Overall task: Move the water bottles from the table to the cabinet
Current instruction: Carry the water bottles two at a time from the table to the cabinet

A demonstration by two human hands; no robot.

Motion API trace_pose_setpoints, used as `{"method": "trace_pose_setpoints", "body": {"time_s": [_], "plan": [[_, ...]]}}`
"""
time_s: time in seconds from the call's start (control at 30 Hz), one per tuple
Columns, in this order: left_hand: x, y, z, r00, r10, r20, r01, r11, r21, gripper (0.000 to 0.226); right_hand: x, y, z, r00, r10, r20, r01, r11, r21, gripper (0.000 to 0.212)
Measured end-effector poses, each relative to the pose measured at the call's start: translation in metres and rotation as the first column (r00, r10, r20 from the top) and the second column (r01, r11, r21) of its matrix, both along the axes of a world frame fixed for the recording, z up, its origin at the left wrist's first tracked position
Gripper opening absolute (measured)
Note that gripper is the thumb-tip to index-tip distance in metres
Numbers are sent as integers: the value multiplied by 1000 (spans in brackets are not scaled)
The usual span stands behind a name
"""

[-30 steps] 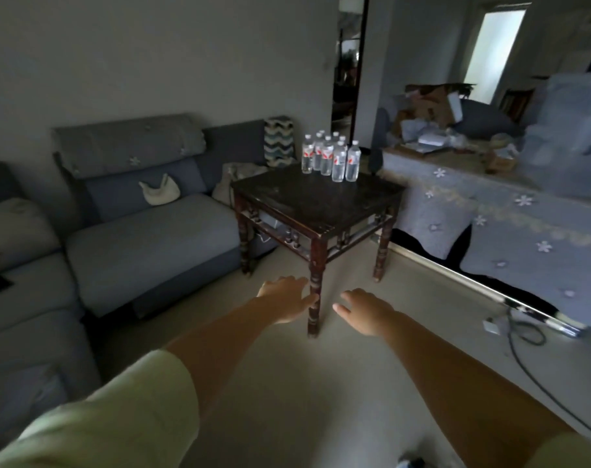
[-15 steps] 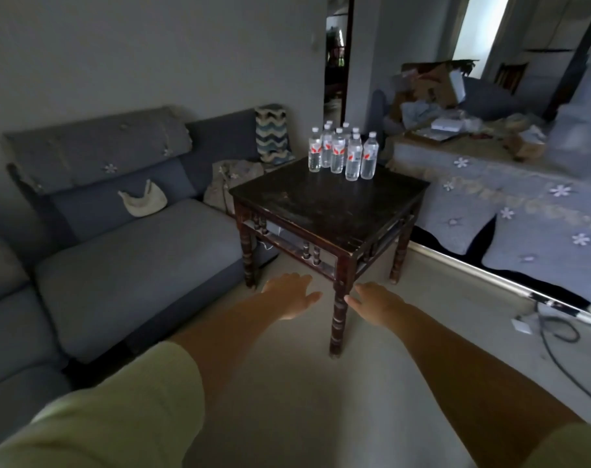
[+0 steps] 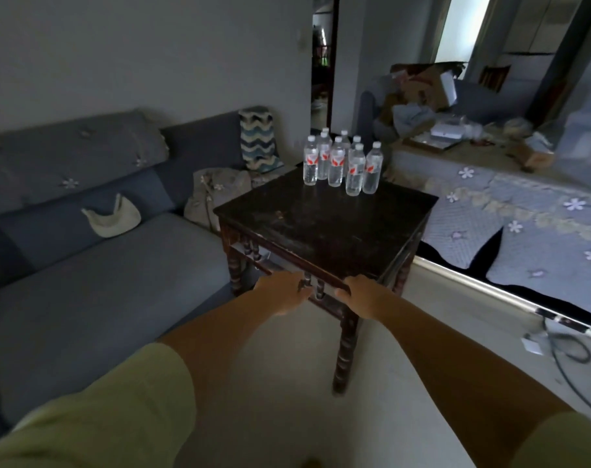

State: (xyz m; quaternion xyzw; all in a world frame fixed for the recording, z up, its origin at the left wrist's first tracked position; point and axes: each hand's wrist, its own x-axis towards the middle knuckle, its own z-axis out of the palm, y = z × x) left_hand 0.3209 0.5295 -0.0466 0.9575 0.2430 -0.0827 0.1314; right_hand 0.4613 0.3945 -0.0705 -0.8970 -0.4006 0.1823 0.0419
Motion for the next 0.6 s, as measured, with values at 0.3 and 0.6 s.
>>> {"method": "trace_pose_setpoints", "body": {"time_s": [0.3, 0.6], "plan": [[175, 112, 9, 999, 48, 6, -48, 998, 33, 62, 173, 101, 16, 998, -53, 37, 54, 999, -10, 60], [314, 181, -3, 999, 19, 44, -16, 997, -70, 63, 301, 152, 19, 993, -113, 44, 114, 993, -31, 57]]}}
